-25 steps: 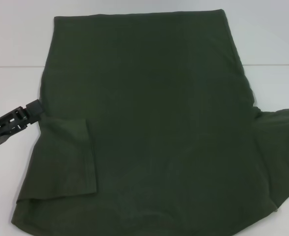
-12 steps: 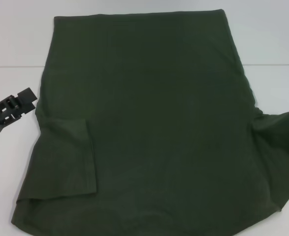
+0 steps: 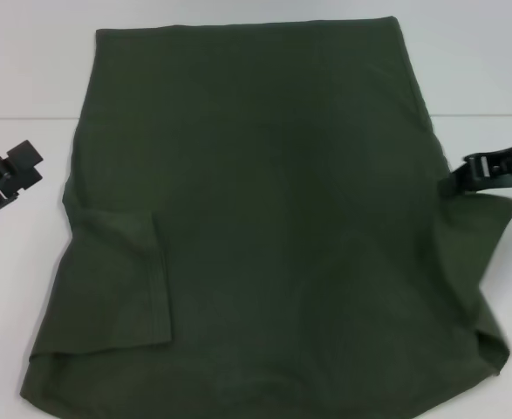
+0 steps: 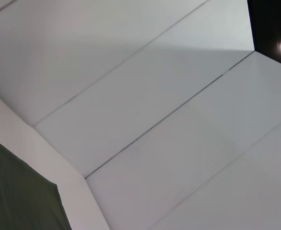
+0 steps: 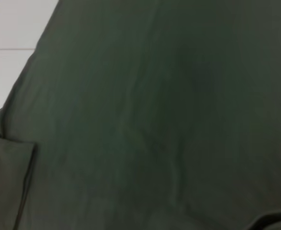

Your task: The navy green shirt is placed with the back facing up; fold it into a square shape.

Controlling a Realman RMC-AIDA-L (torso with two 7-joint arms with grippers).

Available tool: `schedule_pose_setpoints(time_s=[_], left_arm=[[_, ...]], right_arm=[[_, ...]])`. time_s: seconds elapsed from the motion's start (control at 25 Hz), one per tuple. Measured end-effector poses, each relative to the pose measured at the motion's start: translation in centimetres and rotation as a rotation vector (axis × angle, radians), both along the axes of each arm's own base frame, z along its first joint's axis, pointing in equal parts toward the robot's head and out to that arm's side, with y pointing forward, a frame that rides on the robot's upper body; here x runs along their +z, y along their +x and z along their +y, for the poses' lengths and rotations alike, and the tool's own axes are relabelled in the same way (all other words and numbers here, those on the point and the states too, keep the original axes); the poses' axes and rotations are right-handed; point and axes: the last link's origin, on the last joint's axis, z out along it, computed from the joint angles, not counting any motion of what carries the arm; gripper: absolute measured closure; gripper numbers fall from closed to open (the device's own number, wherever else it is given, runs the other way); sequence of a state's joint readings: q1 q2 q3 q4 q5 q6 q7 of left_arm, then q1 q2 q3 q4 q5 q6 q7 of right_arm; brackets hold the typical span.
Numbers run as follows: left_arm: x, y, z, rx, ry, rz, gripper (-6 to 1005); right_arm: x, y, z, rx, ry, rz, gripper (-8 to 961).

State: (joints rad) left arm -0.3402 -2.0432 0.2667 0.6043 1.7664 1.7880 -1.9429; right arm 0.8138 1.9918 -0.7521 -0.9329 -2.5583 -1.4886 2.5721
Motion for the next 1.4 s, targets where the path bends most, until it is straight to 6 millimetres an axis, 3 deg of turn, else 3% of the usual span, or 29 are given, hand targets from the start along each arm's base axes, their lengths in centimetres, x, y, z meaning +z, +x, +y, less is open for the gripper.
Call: schedule_pose_setpoints(time_s=[0.16,0.32,0.52,0.68,0.92,1.04,1.24,1.4], left_arm=[[0.2,-0.2,0.0,0.013,0.017,-0.002,111],[0.4,-0.4,0.0,0.023,0.031,-0.005,111],[0.6,-0.5,0.0,0.03,0.046,-0.002,112],[0.7,-0.7,0.0,0.032,0.05,0.004,112],[1.4,-1.5,-0.6,0.065,-0.039,0.025,112],[1.6,-2.7,-1.8,0.136,-0.219,0.073,112],[1.8,-4.3,-4.5,0.267,-0.416,0.137,114],[1.4,-5.4,-5.8,0.349,-0.492,0.151,127]], right_arm=[[-1.6,-1.5,0.6,0.033,-0.02,-0.007,890],[-2.9,-1.7,0.8,0.04,-0.037,0.001,886],[-2.6,-1.3,1.0,0.024,-0.02,0.126,881],[-1.5,-1.5,0.4,0.111,-0.022,0.347,877],[1.3,1.1,0.0,0.032,0.049,0.341,656],[2.8,2.5,-0.1,-0.014,0.095,0.305,414],[3.6,3.2,-0.1,-0.032,0.117,0.288,178],[3.4,3.2,0.0,-0.036,0.113,0.267,127]])
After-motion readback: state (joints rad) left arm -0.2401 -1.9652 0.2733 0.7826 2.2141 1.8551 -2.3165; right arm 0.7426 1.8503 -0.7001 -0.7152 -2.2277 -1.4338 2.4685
